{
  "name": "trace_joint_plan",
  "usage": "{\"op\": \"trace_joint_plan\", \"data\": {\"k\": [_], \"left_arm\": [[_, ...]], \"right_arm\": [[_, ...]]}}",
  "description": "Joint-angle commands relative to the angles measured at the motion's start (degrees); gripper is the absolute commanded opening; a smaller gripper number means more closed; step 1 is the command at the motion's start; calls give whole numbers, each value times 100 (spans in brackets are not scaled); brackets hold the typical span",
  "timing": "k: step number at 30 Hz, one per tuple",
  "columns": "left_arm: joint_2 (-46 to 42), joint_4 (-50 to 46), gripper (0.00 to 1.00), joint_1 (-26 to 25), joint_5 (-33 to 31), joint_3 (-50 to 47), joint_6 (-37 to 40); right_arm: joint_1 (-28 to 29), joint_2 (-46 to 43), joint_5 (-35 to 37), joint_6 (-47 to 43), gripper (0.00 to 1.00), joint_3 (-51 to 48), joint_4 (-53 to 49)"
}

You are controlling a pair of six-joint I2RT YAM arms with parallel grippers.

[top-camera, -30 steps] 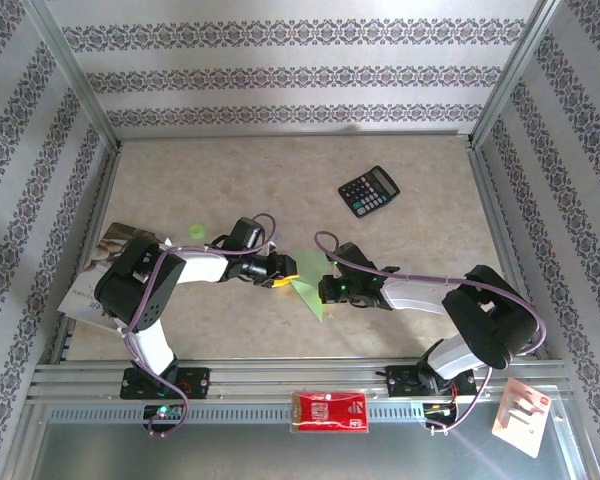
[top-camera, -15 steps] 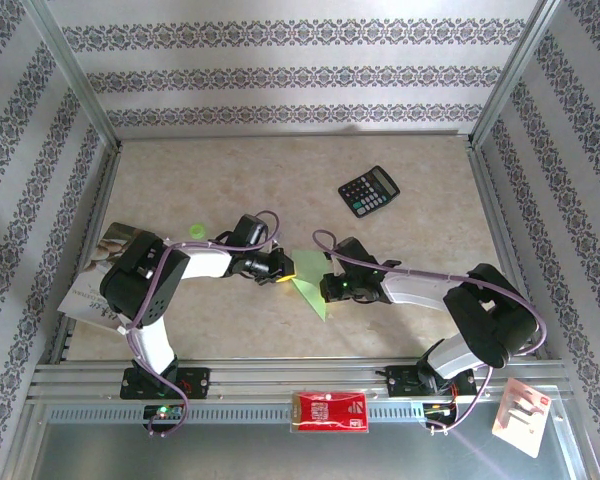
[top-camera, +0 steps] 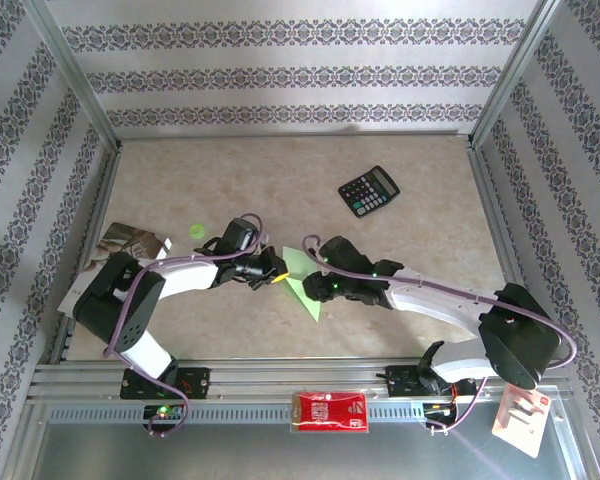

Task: Fold a paper plane with a square sheet of paper (pick it up from the middle)
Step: Fourth fold the wing at the center of the table.

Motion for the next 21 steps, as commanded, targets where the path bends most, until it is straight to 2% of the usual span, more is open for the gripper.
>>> {"op": "trace_joint_plan", "data": {"k": [1,6,11,21], "left_arm": [[-341,-651,0,-44,-473,40,-457],[-400,-1043,0,-37,-619,182,-596],[-284,-1052,0,-23,-483,262,-705],[-202,-1190,0,-28,-354,352,-642]], "right_arm": [[383,21,961,346,43,126,-17],[1138,186,2127,627,49,155,-1],[1652,733,2568,875,46,328,148],[1945,1582,3246,1109,39,747,-67]]}}
